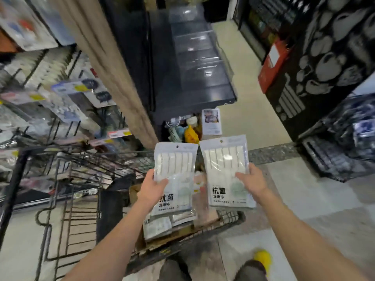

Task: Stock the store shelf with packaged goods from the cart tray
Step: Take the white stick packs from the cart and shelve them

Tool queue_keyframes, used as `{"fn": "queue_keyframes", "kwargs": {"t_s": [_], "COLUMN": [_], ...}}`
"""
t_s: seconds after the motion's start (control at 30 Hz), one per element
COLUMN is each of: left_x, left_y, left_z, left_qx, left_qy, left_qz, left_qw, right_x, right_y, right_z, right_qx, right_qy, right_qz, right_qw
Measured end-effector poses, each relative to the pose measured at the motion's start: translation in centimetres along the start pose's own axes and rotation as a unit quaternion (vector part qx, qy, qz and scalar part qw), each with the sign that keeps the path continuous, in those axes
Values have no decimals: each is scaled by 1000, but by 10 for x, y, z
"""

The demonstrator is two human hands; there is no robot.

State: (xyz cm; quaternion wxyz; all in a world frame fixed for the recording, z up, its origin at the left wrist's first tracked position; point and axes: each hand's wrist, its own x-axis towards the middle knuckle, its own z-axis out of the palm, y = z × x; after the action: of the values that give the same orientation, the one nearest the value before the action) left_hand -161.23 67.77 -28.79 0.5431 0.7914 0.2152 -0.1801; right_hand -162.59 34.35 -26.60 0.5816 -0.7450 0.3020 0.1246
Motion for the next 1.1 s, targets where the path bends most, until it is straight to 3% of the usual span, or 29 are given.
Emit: {"fn": "queue_keyframes", "kwargs": {"t_s": [0.3,0.5,0.83,1.1], "left_x": [-73,-98,-62,30], "left_y": [105,179,287,344], "left_z": [165,224,259,270], "left_qx": [-27,-35,-84,-153], "left_qy": [25,46,62,98], "left_qz": [56,82,138,134], "left_qw": [998,995,985,974], "right_x": [32,52,117,240], "right_y": [-7,-49,-134,-241], "right_z": [-216,-313,-370,-364], "right_qx": [56,44,49,-5], "right_qy": [0,-15,-43,-84], "right_qz": [-43,-98,-180,-218], "right_qw": [997,994,981,972]}}
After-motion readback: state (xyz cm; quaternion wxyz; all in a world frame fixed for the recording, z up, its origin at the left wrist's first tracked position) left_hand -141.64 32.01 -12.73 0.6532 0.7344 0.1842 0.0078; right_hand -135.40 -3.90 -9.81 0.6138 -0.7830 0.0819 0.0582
